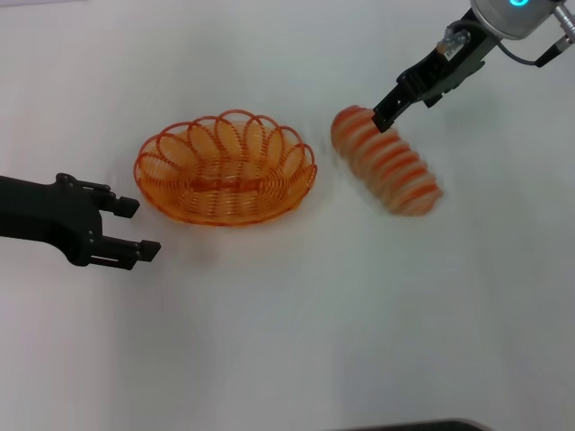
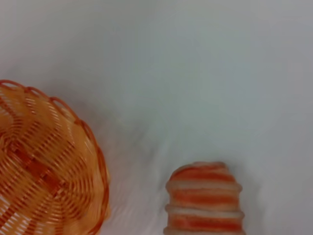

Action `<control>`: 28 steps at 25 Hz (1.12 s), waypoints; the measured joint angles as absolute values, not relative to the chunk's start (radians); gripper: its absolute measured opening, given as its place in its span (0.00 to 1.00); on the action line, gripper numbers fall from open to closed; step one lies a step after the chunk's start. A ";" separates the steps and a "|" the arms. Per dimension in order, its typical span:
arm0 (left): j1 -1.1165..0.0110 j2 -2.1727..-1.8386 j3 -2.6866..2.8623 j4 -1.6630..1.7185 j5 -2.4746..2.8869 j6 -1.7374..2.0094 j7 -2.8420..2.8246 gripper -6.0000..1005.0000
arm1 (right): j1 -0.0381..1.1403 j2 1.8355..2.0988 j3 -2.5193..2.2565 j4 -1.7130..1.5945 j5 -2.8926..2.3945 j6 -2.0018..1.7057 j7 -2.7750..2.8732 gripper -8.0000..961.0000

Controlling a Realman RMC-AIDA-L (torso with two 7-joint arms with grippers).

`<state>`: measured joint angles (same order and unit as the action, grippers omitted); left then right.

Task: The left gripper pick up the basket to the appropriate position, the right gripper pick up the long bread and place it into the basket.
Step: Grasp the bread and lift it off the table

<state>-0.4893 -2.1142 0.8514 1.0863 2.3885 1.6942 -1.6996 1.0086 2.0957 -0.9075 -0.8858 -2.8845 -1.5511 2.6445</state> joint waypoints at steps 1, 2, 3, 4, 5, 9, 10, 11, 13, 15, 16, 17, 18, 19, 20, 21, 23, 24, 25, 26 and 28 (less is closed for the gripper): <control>-0.491 -2.114 0.851 1.085 2.392 1.694 -1.700 0.72 | 1.009 2.096 -0.911 -0.882 -2.883 -1.549 2.645 0.92; -0.493 -2.114 0.851 1.082 2.397 1.693 -1.700 0.72 | 1.009 2.096 -0.917 -0.875 -2.881 -1.543 2.645 0.92; -0.496 -2.114 0.851 1.077 2.404 1.692 -1.700 0.72 | 1.009 2.096 -0.924 -0.866 -2.878 -1.537 2.645 0.92; -0.498 -2.114 0.851 1.073 2.406 1.691 -1.700 0.72 | 1.009 2.096 -0.930 -0.852 -2.872 -1.531 2.645 0.92; -0.499 -2.114 0.851 1.070 2.408 1.690 -1.700 0.72 | 1.009 2.096 -0.936 -0.842 -2.865 -1.524 2.645 0.92; -0.506 -2.111 0.852 1.052 2.408 1.676 -1.698 0.72 | 1.007 2.092 -0.961 -0.812 -2.841 -1.491 2.645 0.92; -0.507 -2.110 0.852 1.049 2.408 1.674 -1.697 0.72 | 1.008 2.091 -0.966 -0.803 -2.841 -1.487 2.645 0.92; -0.508 -2.110 0.852 1.048 2.409 1.673 -1.697 0.72 | 1.010 2.091 -0.972 -0.793 -2.841 -1.482 2.646 0.92; -0.509 -2.110 0.852 1.047 2.409 1.671 -1.697 0.72 | 1.014 2.090 -0.984 -0.777 -2.841 -1.471 2.646 0.92; -0.512 -2.109 0.851 1.047 2.410 1.669 -1.697 0.72 | 1.019 2.090 -0.994 -0.767 -2.843 -1.461 2.646 0.92; -0.513 -2.109 0.851 1.046 2.410 1.669 -1.697 0.72 | 1.021 2.090 -0.996 -0.763 -2.845 -1.458 2.646 0.92; -0.515 -2.109 0.851 1.046 2.410 1.668 -1.697 0.72 | 1.023 2.090 -0.997 -0.759 -2.846 -1.454 2.646 0.92; -0.516 -2.108 0.851 1.046 2.410 1.668 -1.697 0.72 | 1.025 2.090 -0.998 -0.751 -2.846 -1.449 2.646 0.92; -0.518 -2.108 0.851 1.046 2.410 1.668 -1.696 0.72 | 1.028 2.089 -1.000 -0.738 -2.847 -1.443 2.646 0.92; -0.520 -2.108 0.851 1.046 2.410 1.668 -1.696 0.72 | 1.031 2.088 -1.003 -0.725 -2.847 -1.438 2.646 0.92; -0.521 -2.108 0.851 1.046 2.410 1.668 -1.696 0.72 | 1.033 2.088 -1.005 -0.716 -2.847 -1.433 2.646 0.92; -0.523 -2.108 0.852 1.046 2.410 1.668 -1.696 0.72 | 1.035 2.088 -1.012 -0.702 -2.847 -1.425 2.646 0.92; -0.524 -2.108 0.852 1.046 2.410 1.668 -1.696 0.72 | 1.035 2.088 -1.015 -0.698 -2.847 -1.423 2.646 0.92; -0.525 -2.108 0.852 1.046 2.410 1.668 -1.696 0.72 | 1.036 2.088 -1.018 -0.695 -2.847 -1.422 2.646 0.92; -0.525 -2.108 0.853 1.046 2.410 1.668 -1.696 0.72 | 1.037 2.088 -1.019 -0.692 -2.847 -1.422 2.646 0.92; -0.526 -2.108 0.854 1.046 2.410 1.668 -1.695 0.72 | 1.042 2.089 -1.020 -0.682 -2.847 -1.420 2.646 0.92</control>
